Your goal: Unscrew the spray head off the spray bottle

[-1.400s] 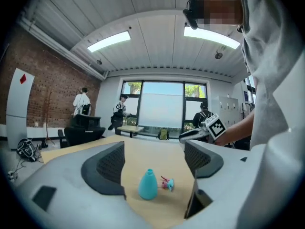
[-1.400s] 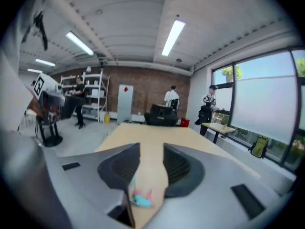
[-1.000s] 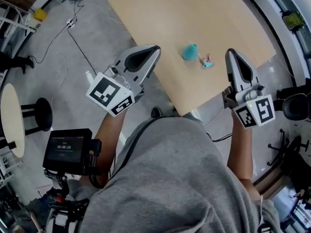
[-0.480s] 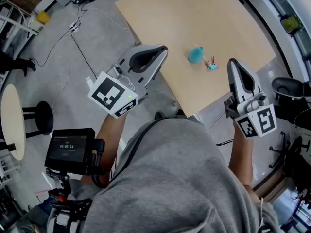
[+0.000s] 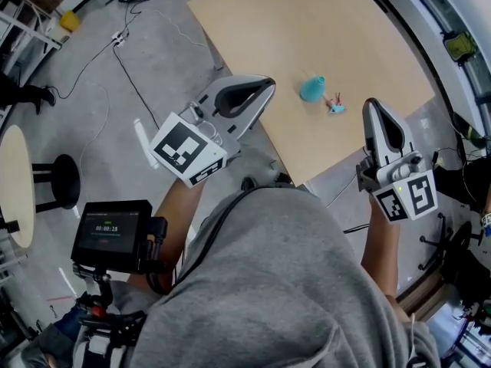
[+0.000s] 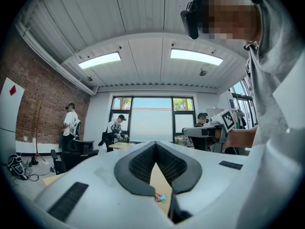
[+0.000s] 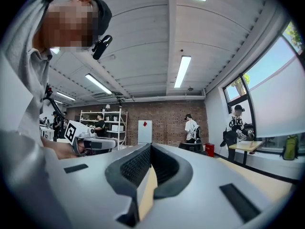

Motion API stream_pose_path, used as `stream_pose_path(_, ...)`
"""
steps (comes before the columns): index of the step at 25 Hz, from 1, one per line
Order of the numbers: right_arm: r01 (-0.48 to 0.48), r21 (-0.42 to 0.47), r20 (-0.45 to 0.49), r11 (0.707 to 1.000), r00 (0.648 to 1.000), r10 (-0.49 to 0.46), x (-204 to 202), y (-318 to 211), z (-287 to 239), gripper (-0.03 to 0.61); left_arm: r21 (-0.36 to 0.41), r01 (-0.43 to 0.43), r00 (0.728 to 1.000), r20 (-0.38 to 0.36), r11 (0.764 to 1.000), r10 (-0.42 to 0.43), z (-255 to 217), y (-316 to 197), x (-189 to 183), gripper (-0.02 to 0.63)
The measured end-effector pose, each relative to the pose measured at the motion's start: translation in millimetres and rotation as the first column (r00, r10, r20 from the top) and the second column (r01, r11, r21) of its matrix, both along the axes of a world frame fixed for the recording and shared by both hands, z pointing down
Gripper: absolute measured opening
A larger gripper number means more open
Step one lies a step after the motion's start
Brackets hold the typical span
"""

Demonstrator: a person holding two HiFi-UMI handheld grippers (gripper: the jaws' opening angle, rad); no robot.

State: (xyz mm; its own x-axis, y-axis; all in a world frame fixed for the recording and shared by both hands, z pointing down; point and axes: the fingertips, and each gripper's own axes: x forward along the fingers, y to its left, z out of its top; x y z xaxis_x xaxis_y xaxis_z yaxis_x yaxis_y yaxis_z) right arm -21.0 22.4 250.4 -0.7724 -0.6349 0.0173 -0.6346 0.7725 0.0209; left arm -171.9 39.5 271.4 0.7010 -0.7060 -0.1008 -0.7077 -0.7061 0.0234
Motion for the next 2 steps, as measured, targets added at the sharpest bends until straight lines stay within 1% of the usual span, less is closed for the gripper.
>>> stream_pose_path(2, 0.001, 0.001, -0.002, 1.000, 1.000, -0.001, -5.3, 1.0, -0.6, 0.005, 0.000, 0.001, 1.000, -0.002, 1.000, -0.001, 0.4, 1.8, -4.3, 0.003)
